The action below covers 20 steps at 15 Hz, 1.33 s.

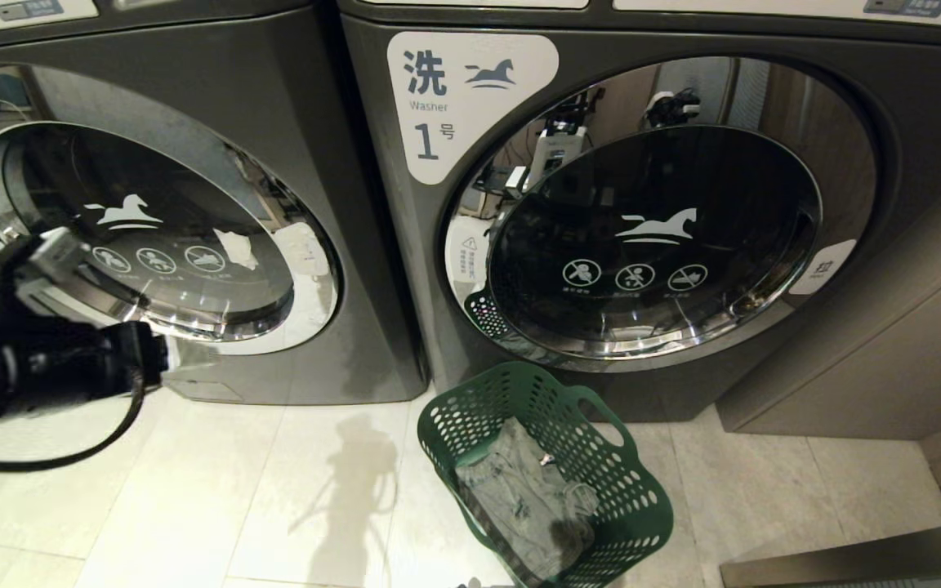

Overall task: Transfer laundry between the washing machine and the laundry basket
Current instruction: Open the lid of the washing machine

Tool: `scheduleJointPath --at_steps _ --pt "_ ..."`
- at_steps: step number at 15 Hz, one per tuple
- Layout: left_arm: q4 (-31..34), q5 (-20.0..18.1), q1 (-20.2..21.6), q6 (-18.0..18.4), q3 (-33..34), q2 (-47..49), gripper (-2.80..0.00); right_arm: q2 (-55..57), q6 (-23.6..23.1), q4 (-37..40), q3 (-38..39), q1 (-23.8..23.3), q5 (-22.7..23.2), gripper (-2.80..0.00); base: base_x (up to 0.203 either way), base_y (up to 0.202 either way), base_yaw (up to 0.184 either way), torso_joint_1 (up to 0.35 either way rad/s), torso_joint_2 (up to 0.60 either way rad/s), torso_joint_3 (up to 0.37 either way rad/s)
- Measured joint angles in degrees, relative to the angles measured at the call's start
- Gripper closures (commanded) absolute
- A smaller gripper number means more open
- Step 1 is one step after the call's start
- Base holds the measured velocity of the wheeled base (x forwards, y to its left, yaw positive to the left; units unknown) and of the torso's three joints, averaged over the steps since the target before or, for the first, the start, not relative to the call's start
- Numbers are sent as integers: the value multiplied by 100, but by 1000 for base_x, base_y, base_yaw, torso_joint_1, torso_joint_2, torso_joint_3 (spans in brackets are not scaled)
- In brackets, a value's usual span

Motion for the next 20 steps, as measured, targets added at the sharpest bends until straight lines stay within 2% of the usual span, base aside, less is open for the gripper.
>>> scheduleJointPath --at_steps 3,5,7,10,12,13,16,18,20 --pt "-1595 -688 100 343 -161 1227 -280 0 -2 2 -2 -1 -2 0 0 0 0 0 0 0" --pt "-2697 -1208 380 449 -172 1873 -280 0 -2 2 -2 -1 -2 0 0 0 0 0 0 0" --pt "-3583 -1900 754 610 -192 2341 -280 0 -1 2 -2 -6 0 0 0 0 0 0 0 0" --pt "-3958 -2706 1030 843 -380 2649 -280 0 2 2 -2 0 1 0 0 0 0 0 0 0" --pt "-4249 -3202 1086 1200 -458 2802 -280 0 0 2 -2 0 -2 0 0 0 0 0 0 0" --pt "-4480 -3337 1065 1411 -436 2853 -280 0 -2 2 -2 0 -1 0 0 0 0 0 0 0" --pt "-5275 -3379 1015 2011 -154 2970 -280 0 0 2 -2 0 0 0 0 0 0 0 0 0" --pt "-5753 -3374 1001 2166 115 3005 -280 0 0 0 -2 0 -2 0 0 0 0 0 0 0" --pt "-5942 -3367 1033 2179 353 3002 -280 0 -5 0 0 0 0 0 0 0 0 0 0 0"
